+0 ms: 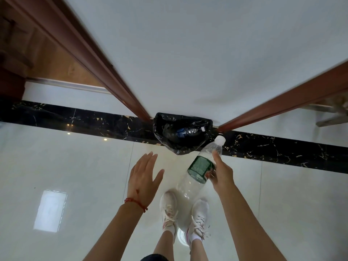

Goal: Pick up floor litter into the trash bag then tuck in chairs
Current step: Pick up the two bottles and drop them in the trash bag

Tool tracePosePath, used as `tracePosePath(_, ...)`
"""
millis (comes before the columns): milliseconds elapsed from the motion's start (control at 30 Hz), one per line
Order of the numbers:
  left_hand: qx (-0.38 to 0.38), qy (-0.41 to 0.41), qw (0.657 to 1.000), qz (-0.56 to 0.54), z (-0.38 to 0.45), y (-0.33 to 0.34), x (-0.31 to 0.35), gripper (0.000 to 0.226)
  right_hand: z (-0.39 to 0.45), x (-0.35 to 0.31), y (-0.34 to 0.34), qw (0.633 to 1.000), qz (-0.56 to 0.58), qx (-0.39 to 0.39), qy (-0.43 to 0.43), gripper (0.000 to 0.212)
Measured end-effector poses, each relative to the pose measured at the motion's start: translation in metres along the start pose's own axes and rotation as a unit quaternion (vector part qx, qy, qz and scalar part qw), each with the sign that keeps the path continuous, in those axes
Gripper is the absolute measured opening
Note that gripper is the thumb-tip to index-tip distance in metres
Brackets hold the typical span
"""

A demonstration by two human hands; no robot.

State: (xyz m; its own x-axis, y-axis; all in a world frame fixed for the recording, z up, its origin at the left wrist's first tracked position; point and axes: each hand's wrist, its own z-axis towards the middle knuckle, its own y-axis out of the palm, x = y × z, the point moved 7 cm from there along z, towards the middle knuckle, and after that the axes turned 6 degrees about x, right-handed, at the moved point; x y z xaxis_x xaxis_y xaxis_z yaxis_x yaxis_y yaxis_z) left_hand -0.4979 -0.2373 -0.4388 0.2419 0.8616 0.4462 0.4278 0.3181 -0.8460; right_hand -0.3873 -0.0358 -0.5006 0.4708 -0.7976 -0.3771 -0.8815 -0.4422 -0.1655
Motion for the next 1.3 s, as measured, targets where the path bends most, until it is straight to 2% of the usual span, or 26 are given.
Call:
tracePosePath(133,-0.006,0.007,0.999,0.044,-0.001,-0.006,-0.014,0.057,0.014,-0.003,0.023,0.998,0.050,0.047,-0.008,0.026)
tracePosePath(267,-0.003,0.012,0.998,0.056,0.001,-0.010,-0.026,0.055,0.026,-0.008,0.044,0.993,0.087,0.077,-0.011,0.038)
tracePosePath(500,0.001,0.012,0.999,0.047,0.004,-0.013,-0.032,0.054,0.039,-0.013,0.071,0.987,0.144,0.074,0.022,0.052)
tracePosePath(600,0.005,0.014,0.999,0.044,0.005,-0.012,-0.033,0.054,0.040,-0.005,0.069,0.987,0.123,0.086,0.053,0.055)
tracePosePath(767,0.005,0.016,0.999,0.039,0.006,-0.013,-0.033,0.055,0.031,0.010,0.052,0.992,0.073,0.089,0.054,0.044)
tracePosePath(833,0.002,0.019,0.999,0.039,0.007,-0.014,-0.032,0.055,0.023,0.013,0.046,0.997,0.034,0.073,0.020,0.039)
tracePosePath(900,0.001,0.030,0.999,0.045,0.007,-0.017,-0.029,0.055,0.011,0.010,0.040,0.995,-0.041,0.069,-0.057,0.036)
tracePosePath(967,-0.001,0.041,0.998,0.053,0.006,-0.022,-0.025,0.056,-0.008,0.003,0.034,0.971,-0.165,0.066,-0.163,0.038)
tracePosePath(1100,-0.008,0.061,0.995,0.080,0.001,-0.029,-0.016,0.053,-0.053,-0.006,0.024,0.859,-0.354,0.027,-0.369,0.043)
tracePosePath(1233,-0.017,0.088,0.990,0.112,-0.011,-0.038,0.002,0.048,-0.087,-0.007,0.003,0.735,-0.491,0.023,-0.468,0.048)
tracePosePath(1300,-0.025,0.098,0.987,0.121,-0.020,-0.042,0.012,0.048,-0.100,-0.008,-0.010,0.691,-0.530,0.046,-0.489,0.050)
